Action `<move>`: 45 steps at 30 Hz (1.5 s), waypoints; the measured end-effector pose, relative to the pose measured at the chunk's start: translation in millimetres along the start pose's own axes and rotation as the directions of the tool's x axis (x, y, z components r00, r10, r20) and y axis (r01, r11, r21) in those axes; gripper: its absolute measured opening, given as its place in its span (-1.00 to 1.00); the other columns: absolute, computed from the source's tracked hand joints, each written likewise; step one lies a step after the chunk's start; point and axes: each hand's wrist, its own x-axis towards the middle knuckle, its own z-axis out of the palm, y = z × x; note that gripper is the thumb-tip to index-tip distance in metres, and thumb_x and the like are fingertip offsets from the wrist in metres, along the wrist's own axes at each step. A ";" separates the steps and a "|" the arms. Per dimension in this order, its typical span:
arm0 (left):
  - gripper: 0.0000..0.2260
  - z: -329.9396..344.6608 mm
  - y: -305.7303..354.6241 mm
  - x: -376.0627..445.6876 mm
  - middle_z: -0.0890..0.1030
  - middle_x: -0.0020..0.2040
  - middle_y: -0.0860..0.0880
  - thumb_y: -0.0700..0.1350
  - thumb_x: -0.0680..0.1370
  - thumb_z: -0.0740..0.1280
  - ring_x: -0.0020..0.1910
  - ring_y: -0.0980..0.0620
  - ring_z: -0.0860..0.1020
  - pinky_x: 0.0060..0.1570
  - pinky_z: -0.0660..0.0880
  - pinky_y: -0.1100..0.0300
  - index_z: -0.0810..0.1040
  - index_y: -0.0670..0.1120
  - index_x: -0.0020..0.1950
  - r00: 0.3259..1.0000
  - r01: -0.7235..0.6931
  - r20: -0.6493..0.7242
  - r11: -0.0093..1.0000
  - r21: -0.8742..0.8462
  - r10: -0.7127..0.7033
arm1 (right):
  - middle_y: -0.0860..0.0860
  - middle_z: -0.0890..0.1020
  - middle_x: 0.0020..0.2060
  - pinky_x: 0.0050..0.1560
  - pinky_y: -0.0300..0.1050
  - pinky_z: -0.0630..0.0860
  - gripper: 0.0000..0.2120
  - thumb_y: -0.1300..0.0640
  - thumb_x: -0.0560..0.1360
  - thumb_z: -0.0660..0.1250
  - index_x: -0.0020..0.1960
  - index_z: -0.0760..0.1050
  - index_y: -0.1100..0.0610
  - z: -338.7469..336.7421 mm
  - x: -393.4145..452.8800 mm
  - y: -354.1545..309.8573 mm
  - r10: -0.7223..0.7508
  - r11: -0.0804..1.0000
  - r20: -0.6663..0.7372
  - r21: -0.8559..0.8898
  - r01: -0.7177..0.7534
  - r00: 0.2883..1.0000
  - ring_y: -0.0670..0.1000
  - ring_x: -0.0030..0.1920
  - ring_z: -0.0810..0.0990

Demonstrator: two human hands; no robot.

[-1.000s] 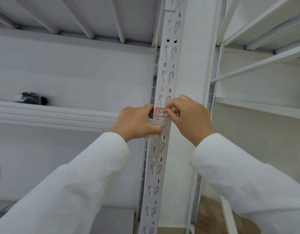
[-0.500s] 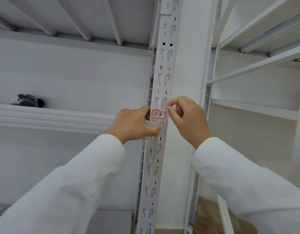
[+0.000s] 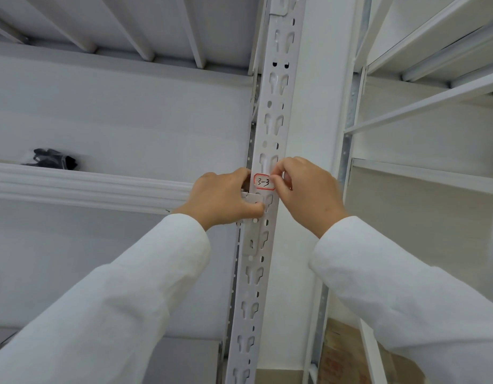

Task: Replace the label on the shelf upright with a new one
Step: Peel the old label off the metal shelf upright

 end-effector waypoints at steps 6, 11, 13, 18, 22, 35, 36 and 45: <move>-0.73 0.1 0.2 0.3 0.51 -0.27 0.10 0.15 0.39 0.31 -0.24 -0.02 0.47 -0.25 0.25 0.17 0.32 0.04 -0.10 1.000 0.010 0.005 1.000 0.003 -0.010 | -0.01 0.52 -0.13 -0.23 -0.13 0.22 -0.85 0.09 0.58 0.11 -0.01 0.43 0.11 -3.1 2.2 -0.2 -0.089 0.990 0.051 -0.105 0.094 0.995 0.06 -0.18 0.45; -0.73 -0.2 0.0 -0.3 0.44 -0.34 0.13 0.15 0.39 0.31 -0.28 0.01 0.45 -0.32 0.26 0.19 0.30 0.06 -0.10 1.000 -0.001 0.014 1.000 0.000 0.001 | -0.13 0.31 -0.41 -0.37 -0.18 0.26 -0.95 0.13 0.52 0.24 -0.10 0.47 0.04 4.8 -4.7 8.3 -0.006 0.984 -0.062 0.175 0.017 0.998 -0.11 -0.34 0.36; -0.73 -0.1 -0.2 -0.8 0.46 -0.32 0.13 0.14 0.39 0.31 -0.26 0.00 0.45 -0.28 0.27 0.18 0.31 0.05 -0.08 1.000 -0.001 0.011 1.000 -0.001 0.001 | -0.13 0.31 -0.43 -0.37 -0.28 0.27 -0.96 0.11 0.51 0.27 -0.08 0.50 0.02 4.4 -4.2 10.1 0.021 0.974 -0.098 0.225 0.002 0.995 -0.14 -0.35 0.37; -0.74 -1.0 0.2 -1.4 0.47 -0.33 0.12 0.13 0.39 0.31 -0.27 0.00 0.45 -0.22 0.24 0.18 0.33 0.04 -0.09 1.000 0.004 0.003 1.000 -0.017 -0.004 | -0.13 0.30 -0.42 -0.40 -0.26 0.22 -0.98 0.05 0.48 0.32 -0.11 0.52 -0.02 3.6 -0.3 6.6 -0.024 0.991 -0.029 0.133 0.028 0.999 -0.09 -0.34 0.32; -0.73 -0.7 0.8 -1.9 0.44 -0.36 0.12 0.14 0.39 0.31 -0.26 -0.02 0.44 -0.27 0.23 0.17 0.30 0.05 -0.09 1.000 0.006 0.012 1.000 -0.001 -0.006 | -0.16 0.28 -0.42 -0.39 -0.31 0.19 -0.94 0.07 0.50 0.29 -0.13 0.52 0.03 1.9 2.0 2.4 -0.020 0.997 -0.034 0.073 0.022 0.999 -0.07 -0.28 0.33; -0.73 -1.5 0.5 -1.3 0.47 -0.32 0.10 0.14 0.39 0.31 -0.27 -0.01 0.44 -0.24 0.23 0.17 0.31 0.03 -0.10 1.000 0.012 0.015 1.000 0.001 -0.012 | 0.03 0.55 -0.17 -0.19 -0.14 0.23 -0.88 0.13 0.55 0.21 -0.06 0.49 0.14 6.5 -1.0 2.1 -0.123 0.991 -0.036 -0.064 0.121 0.992 0.10 -0.14 0.48; -0.73 -1.0 0.2 -1.3 0.46 -0.33 0.11 0.13 0.39 0.31 -0.27 -0.01 0.44 -0.24 0.23 0.18 0.31 0.03 -0.11 1.000 0.011 0.016 1.000 0.001 -0.011 | 0.01 0.53 -0.23 -0.21 -0.13 0.23 -0.90 0.14 0.53 0.24 -0.08 0.50 0.15 8.3 -2.7 2.6 -0.135 0.989 -0.064 -0.061 0.132 0.989 0.10 -0.19 0.48; -0.72 -0.8 0.3 -1.9 0.60 -0.18 0.09 0.14 0.39 0.31 -0.20 -0.01 0.50 -0.23 0.27 0.19 0.38 0.04 -0.02 1.000 0.014 0.018 1.000 -0.026 -0.013 | -0.11 0.31 -0.39 -0.41 -0.37 0.15 -0.95 0.10 0.46 0.36 -0.10 0.55 0.05 6.8 -11.8 9.2 -0.050 0.996 -0.240 0.063 0.067 0.970 -0.06 -0.37 0.32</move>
